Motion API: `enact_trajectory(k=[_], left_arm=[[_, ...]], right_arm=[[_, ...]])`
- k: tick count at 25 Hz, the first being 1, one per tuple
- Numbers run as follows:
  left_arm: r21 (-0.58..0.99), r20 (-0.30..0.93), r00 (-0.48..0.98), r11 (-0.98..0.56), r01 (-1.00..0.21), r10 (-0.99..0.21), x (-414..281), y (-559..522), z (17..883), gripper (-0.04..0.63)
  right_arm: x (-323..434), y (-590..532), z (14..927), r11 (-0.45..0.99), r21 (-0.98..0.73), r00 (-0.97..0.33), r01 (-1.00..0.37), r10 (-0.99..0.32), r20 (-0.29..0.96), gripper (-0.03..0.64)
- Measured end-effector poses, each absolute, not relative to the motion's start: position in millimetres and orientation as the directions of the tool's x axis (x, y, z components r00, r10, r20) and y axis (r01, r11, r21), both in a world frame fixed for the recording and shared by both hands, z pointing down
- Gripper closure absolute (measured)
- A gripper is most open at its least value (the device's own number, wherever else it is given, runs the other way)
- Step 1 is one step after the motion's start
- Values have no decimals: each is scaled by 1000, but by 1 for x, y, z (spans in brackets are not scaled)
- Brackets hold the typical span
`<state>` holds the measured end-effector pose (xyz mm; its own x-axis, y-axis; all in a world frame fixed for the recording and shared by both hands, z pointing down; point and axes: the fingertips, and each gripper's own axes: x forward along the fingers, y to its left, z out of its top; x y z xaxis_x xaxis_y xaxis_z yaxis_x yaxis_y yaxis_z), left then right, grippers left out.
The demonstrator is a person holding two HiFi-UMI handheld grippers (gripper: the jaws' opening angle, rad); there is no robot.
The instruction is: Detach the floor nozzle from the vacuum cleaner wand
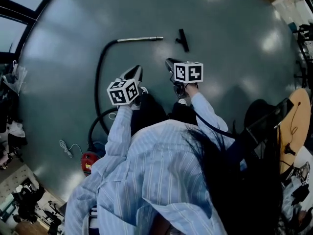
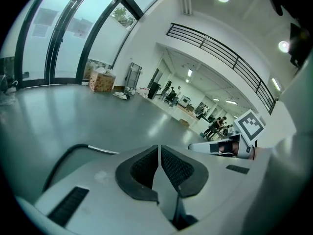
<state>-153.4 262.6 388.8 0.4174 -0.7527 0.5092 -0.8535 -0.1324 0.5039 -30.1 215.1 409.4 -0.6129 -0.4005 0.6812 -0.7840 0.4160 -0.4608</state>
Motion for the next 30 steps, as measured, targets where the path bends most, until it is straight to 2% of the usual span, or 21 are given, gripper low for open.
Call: enact_trajectory(k=[7, 14, 20, 30], left_arm=[[522, 508, 308, 3, -853, -804, -58, 301, 392, 572], [486, 563, 276, 42, -873, -779, 13, 343, 383, 572], [480, 550, 222, 87, -873, -805, 3, 380, 382, 572], [500, 507, 189, 109, -859, -841, -20, 417, 370, 572]], right_arm=[[80, 256, 415, 509, -416, -620, -754, -339, 708, 577], [131, 278, 413, 545, -442, -648, -712, -268, 713, 578], [110, 313, 427, 586, -477, -686, -655, -197, 701, 578], [64, 343, 409, 661, -466, -712, -588, -151, 685, 577]])
